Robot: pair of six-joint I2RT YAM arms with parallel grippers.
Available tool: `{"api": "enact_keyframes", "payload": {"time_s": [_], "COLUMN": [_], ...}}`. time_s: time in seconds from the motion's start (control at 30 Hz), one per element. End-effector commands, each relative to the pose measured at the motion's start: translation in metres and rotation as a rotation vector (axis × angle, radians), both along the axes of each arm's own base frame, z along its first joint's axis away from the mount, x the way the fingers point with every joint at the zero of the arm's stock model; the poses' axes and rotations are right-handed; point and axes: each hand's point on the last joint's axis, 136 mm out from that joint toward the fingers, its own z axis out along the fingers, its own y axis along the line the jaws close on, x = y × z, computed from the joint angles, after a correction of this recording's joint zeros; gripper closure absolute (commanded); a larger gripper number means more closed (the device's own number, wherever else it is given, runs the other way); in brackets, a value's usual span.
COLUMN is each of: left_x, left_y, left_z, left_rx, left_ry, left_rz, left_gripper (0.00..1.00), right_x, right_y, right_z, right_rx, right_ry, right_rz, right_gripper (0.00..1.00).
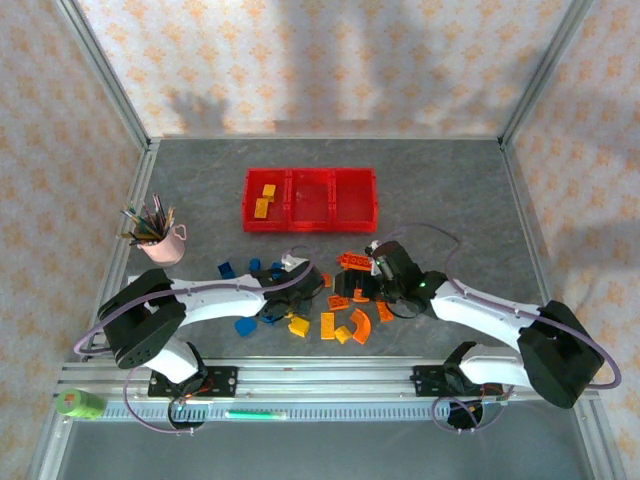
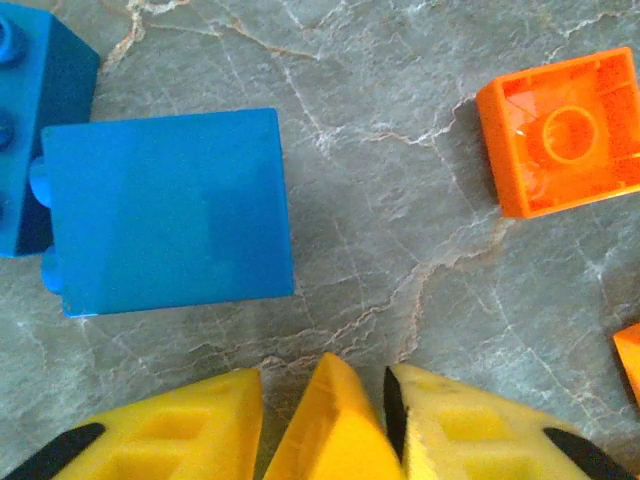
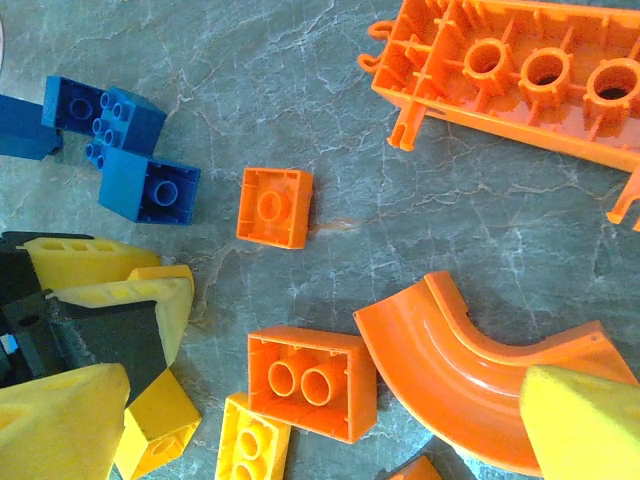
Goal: Sort the legos into containers by color
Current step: Pick up the lego from the middle-left of the table, then place the lego in the container.
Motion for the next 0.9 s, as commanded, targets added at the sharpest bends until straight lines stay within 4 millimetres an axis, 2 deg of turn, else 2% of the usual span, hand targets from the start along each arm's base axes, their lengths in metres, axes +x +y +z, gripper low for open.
{"api": "enact_keyframes", "payload": {"time_s": [0.0,0.23,0.43,0.57,0.73,0.87], "left_x": [0.007,0.01,0.015,0.024,0.056,0.095], "left_y": [0.001,0.003,0.002,0.006,0.027,0.051], "left_z": [0.005,0.011,0.035,0.063,0.105,0.14], "left_rx": [0.036,0.04,-0.011,-0.051,-0.089,-0.111], "left_ry": [-0.039,-0.063,-0.117,-0.179,-0.275,-0.365], "left_rz": [-0.01,-0.006,0.013,0.043,0.135,0.229], "left_gripper": [0.67,0.74,0.77,0.78,0.78,0.78], "right_x": [0.003,0.006,0.012,0.019,0.035,0.053], "right_y": [0.002,0.003,0.008,0.015,0.029,0.038], "right_z": [0.008,0.013,0.026,0.04,0.058,0.067], "right_rx": [0.016,0.015,0.027,0.058,0.11,0.113], "right_ry": [-0.026,-0.038,-0.064,-0.086,-0.113,-0.131], "right_rz": [-0.014,-0.013,-0.007,-0.013,-0.032,-0.054], "right_gripper": [0.0,0.0,0.0,0.0,0.0,0.0]}}
